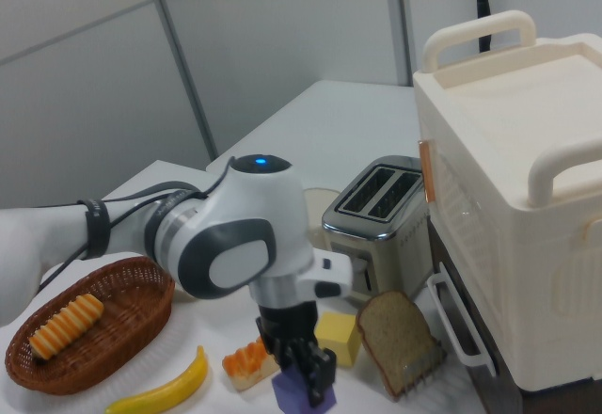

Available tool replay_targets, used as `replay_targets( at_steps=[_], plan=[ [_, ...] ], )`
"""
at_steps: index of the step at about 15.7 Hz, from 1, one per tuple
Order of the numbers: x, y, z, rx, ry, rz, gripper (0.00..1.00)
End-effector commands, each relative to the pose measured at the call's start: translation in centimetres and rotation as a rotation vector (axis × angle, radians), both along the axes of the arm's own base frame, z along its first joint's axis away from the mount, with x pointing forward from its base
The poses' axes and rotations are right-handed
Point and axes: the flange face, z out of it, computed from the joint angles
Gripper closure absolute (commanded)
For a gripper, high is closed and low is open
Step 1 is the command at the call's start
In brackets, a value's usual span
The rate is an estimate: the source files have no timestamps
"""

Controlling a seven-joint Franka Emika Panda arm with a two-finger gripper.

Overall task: Put the purple cube on a plate
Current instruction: 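Lift the purple cube and carry it over the pink plate, then lower the purple cube onto the pink plate and open the gripper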

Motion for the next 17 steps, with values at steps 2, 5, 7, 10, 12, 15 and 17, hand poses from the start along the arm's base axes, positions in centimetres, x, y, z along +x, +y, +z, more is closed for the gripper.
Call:
replay_targets(
  at_steps=[2,5,7,10,12,15,17],
  plan=[
    [-2.2,-7.3,0.7,0.030,-0.018,0.010,1.00],
    [-3.2,-11.0,0.0,0.013,-0.050,0.007,1.00],
    [-3.5,-12.4,-0.8,0.014,-0.049,0.007,1.00],
    [-3.5,-13.3,-2.8,0.002,-0.041,0.000,0.98],
    [-3.4,-13.5,-4.8,-0.012,-0.045,0.002,0.91],
    [-3.3,-13.5,-6.7,-0.023,-0.039,0.004,0.22],
    [-3.3,-13.5,-6.6,-0.022,-0.040,0.002,0.00]
  ],
)
